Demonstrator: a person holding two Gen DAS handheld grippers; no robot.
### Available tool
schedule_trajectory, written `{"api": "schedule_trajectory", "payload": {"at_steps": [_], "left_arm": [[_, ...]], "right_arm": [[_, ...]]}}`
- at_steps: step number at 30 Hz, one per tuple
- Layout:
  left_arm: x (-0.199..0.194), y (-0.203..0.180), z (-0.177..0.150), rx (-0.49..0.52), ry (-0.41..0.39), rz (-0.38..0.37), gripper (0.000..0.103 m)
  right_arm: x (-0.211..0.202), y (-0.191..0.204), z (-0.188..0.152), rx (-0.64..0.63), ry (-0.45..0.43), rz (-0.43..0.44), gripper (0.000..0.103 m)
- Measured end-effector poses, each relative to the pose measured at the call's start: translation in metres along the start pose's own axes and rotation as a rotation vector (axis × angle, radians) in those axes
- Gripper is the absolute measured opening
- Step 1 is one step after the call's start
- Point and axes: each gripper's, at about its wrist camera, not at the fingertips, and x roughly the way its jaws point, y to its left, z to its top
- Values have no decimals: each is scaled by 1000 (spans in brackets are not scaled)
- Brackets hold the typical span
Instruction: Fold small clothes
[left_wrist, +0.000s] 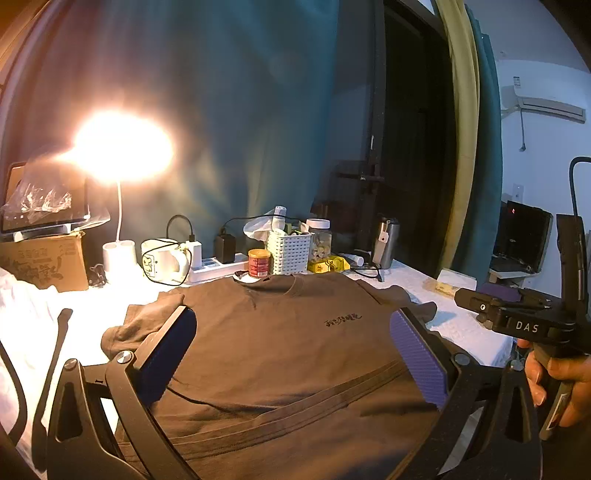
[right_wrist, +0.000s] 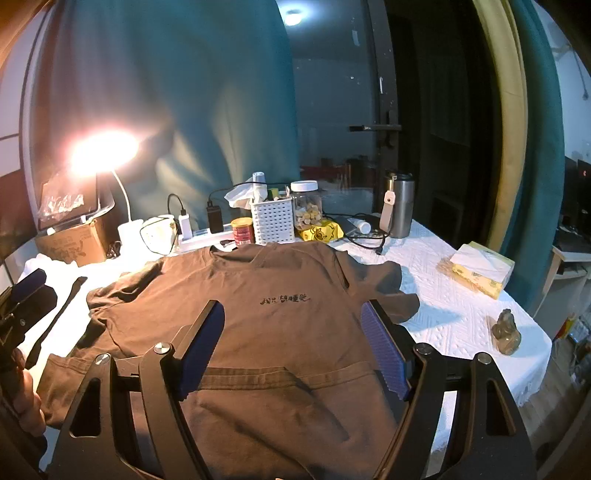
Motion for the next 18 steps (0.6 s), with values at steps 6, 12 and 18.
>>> {"api": "schedule_trajectory", "payload": {"at_steps": [6, 12, 18], "left_arm": [[-3, -1, -4, 2, 3, 1, 103], [-3, -2, -5, 2, 3, 0, 103], [-3, -1, -5, 1, 2, 1, 103]], "right_arm": [[0, 1, 0, 1, 1, -2, 79], [0, 1, 0, 1, -1, -2, 79], [0, -2, -1, 2, 2, -2, 79]]}}
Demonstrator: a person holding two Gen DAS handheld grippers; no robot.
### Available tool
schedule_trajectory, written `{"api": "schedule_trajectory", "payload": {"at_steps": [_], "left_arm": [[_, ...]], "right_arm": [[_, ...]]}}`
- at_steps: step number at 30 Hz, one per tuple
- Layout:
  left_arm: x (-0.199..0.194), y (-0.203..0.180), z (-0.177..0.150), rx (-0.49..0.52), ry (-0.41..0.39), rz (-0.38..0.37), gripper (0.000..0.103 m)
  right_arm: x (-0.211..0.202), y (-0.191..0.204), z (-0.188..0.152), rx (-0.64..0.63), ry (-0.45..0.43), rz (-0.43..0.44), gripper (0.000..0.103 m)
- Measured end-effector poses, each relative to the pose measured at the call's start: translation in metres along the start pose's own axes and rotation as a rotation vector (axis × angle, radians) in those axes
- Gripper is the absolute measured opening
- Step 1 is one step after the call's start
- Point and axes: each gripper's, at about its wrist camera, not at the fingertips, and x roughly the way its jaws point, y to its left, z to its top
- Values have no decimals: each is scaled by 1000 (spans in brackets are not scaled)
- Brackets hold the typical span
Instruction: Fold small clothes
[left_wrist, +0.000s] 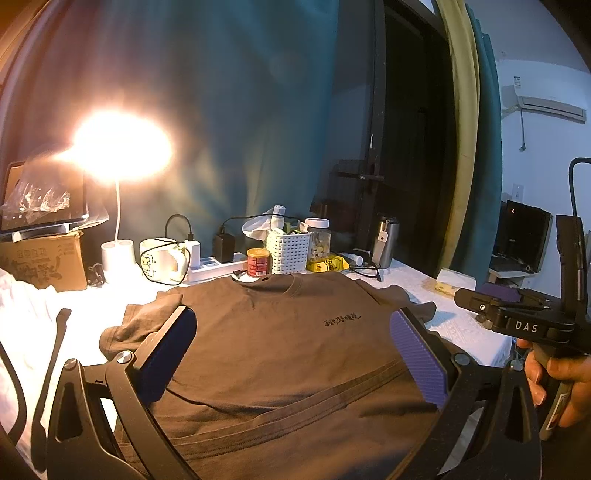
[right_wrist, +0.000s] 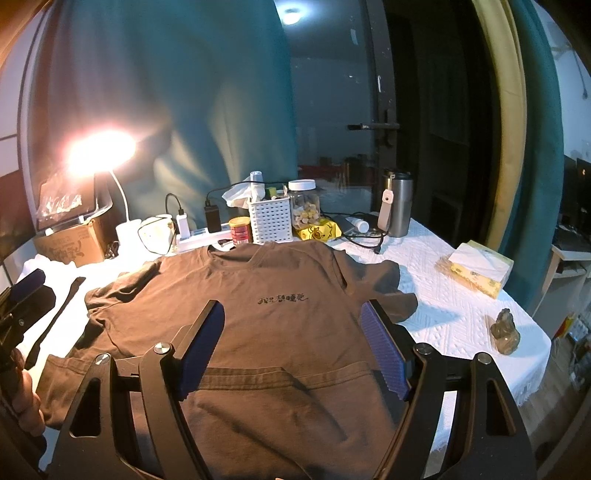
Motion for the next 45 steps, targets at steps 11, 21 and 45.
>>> {"api": "schedule_trajectory", "payload": {"at_steps": [11, 21, 45], "left_arm": [[0, 2, 0, 0, 1, -1, 103], [1, 0, 0, 3, 4, -4, 103], [58, -14, 3, 20, 119, -2, 103]], "right_arm": [[-1, -5, -4, 10, 12, 1, 79], [3, -8, -4, 13, 21, -2, 79], [60, -59, 6, 96, 111, -52, 79]]}}
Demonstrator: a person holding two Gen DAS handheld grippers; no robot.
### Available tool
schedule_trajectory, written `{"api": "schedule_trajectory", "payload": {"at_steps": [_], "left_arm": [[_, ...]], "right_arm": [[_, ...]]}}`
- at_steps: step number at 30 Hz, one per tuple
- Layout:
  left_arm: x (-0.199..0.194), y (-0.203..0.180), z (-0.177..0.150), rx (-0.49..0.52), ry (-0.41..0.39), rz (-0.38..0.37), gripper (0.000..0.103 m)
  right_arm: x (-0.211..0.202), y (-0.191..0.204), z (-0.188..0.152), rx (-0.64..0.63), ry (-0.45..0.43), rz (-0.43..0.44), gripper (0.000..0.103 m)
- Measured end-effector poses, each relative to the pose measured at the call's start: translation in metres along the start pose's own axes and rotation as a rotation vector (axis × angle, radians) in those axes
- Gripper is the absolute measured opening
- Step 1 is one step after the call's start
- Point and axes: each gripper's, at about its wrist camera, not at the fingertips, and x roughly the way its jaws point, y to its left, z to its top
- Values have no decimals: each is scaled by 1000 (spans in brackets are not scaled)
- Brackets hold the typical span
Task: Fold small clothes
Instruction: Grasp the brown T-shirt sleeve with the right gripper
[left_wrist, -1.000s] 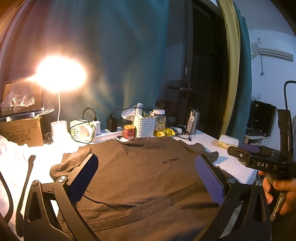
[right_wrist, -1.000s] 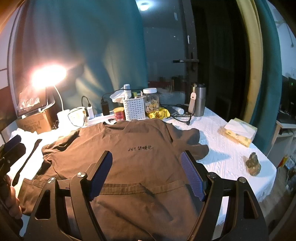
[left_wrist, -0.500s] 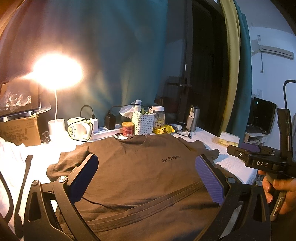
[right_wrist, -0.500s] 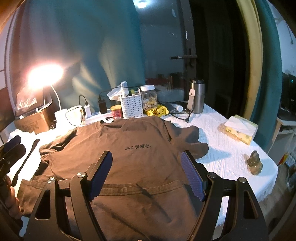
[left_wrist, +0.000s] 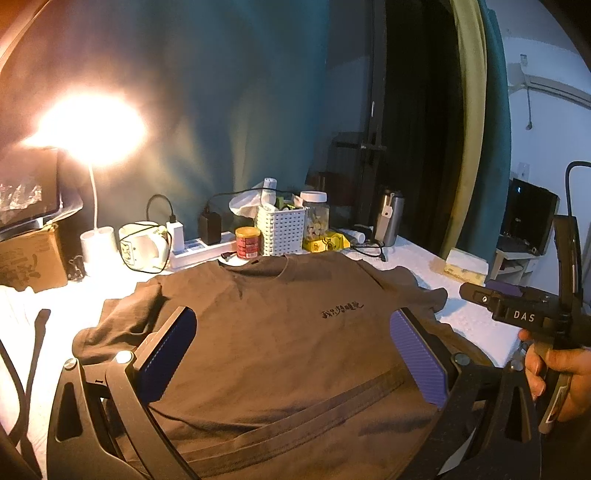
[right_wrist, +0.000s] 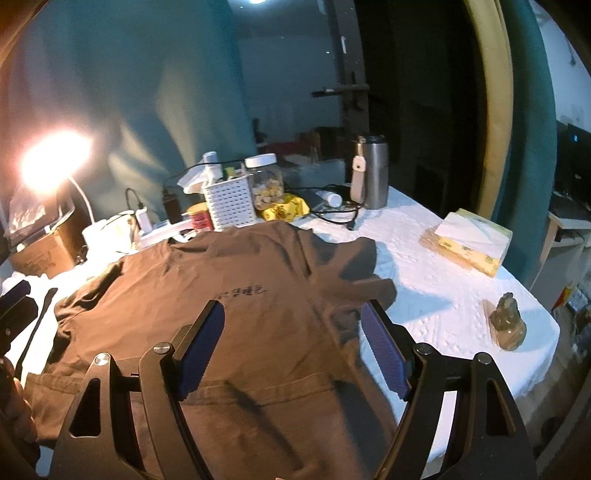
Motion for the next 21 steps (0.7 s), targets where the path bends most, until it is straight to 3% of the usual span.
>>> {"api": "schedule_trajectory", "payload": {"at_steps": [21], "left_arm": [[83, -11, 27, 21, 122, 31, 103]], "right_arm": [[88, -78, 36, 80, 93, -70, 79]]}}
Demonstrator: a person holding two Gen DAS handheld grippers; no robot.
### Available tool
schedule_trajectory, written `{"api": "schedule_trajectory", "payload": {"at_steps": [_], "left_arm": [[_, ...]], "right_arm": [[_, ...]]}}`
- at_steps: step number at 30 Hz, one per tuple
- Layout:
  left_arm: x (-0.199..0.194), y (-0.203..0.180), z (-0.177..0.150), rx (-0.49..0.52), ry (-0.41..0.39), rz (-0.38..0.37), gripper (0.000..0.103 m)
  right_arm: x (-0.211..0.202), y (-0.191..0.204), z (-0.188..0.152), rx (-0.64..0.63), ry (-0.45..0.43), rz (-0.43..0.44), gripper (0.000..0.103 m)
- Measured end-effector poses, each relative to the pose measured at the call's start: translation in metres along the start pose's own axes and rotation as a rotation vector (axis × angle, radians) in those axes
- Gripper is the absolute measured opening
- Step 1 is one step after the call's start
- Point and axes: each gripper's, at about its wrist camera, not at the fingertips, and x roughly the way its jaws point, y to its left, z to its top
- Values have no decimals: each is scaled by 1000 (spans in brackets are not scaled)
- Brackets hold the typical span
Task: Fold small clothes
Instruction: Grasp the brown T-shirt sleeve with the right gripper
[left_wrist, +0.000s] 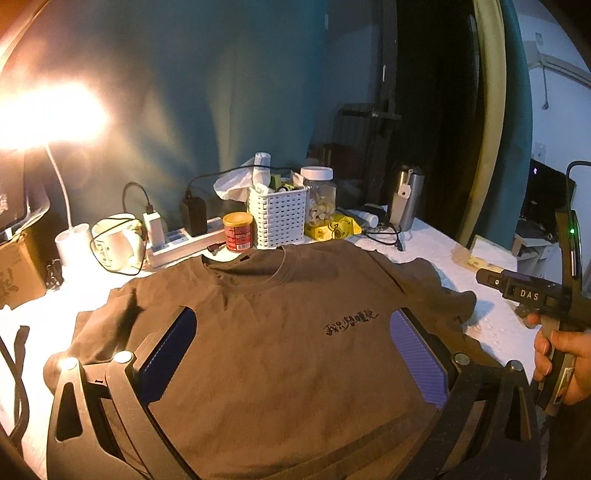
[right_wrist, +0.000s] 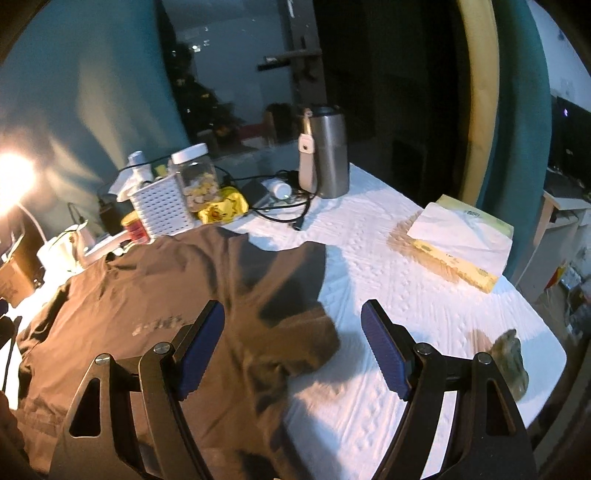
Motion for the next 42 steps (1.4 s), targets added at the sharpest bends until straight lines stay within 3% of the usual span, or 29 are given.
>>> {"api": "schedule_trajectory", "payload": {"at_steps": [15, 18, 24, 26, 28, 31, 42], "left_arm": [[61, -5, 12, 5, 76, 11, 103], [68, -4, 13, 7, 86, 20, 103], [79, -2, 16, 6, 101, 37, 103], [83, -2, 17, 8, 109, 38, 103], [85, -1, 17, 11, 112, 40, 103], [85, 1, 18, 5, 114, 34, 103], [70, 17, 20, -25, 83, 12, 103]], "right_arm": [[75, -25, 16, 26, 81, 18, 79], [93, -27, 17, 37, 106, 42, 71], [125, -28, 17, 50, 175, 103, 68], [133, -28, 16, 55, 192, 114, 64], [135, -26, 18, 45, 194, 135, 38], [137, -20, 18, 17, 203, 144, 13], [101, 11, 35, -67, 89, 127, 9]]}}
